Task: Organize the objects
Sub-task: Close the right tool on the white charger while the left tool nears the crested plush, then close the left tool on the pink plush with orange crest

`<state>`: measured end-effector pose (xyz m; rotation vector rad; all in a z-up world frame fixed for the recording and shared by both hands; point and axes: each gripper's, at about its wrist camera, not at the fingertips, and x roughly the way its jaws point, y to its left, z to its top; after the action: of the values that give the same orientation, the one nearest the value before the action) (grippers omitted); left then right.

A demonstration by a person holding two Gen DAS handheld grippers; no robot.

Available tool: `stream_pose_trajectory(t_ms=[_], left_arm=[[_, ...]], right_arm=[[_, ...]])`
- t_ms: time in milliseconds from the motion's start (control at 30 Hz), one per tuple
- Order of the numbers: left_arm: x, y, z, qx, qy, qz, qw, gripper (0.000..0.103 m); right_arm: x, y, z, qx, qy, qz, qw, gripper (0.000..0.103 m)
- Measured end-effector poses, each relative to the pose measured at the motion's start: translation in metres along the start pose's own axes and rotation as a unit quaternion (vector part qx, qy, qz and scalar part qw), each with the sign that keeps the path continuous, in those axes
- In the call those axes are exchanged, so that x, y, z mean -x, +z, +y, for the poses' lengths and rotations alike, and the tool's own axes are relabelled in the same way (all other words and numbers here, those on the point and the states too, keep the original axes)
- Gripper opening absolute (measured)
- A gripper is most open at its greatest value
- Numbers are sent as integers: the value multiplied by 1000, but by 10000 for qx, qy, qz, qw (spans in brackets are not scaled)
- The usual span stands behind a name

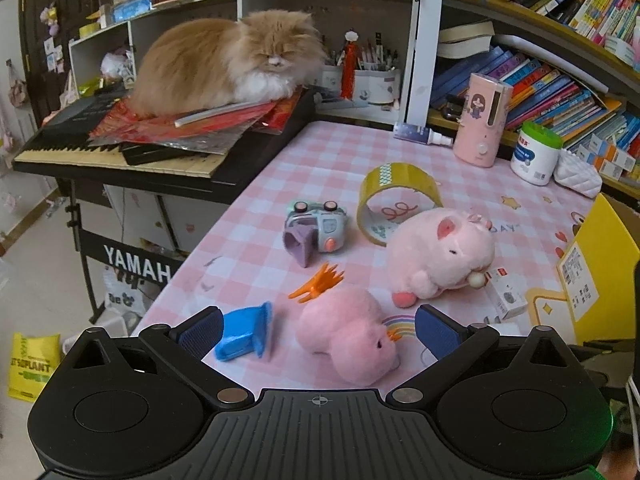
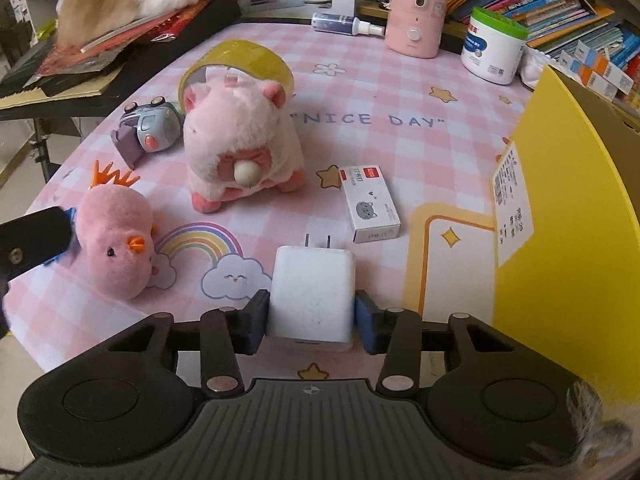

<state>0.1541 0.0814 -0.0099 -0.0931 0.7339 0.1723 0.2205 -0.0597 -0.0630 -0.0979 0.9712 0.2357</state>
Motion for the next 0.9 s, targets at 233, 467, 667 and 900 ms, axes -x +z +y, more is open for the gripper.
stream_pose_trajectory(t_ms=[233,467,667,900], left_arm=[[-14,6,-7,91,-63,48,9999,101],[-34,4,-12,86,-83,282,9995,90],[-54,5,-19,-85,-61,428,9990,78],[-76,0,-23,-231,86,737,9970,57]], right_arm=[[13,2,-4,157,219,3,9996,41],[23,1,-9,334,250,-194,9989,41],[24,0,-6,542,273,-209,9979,41],[24,-1,-5,655,371,-241,9969,41]])
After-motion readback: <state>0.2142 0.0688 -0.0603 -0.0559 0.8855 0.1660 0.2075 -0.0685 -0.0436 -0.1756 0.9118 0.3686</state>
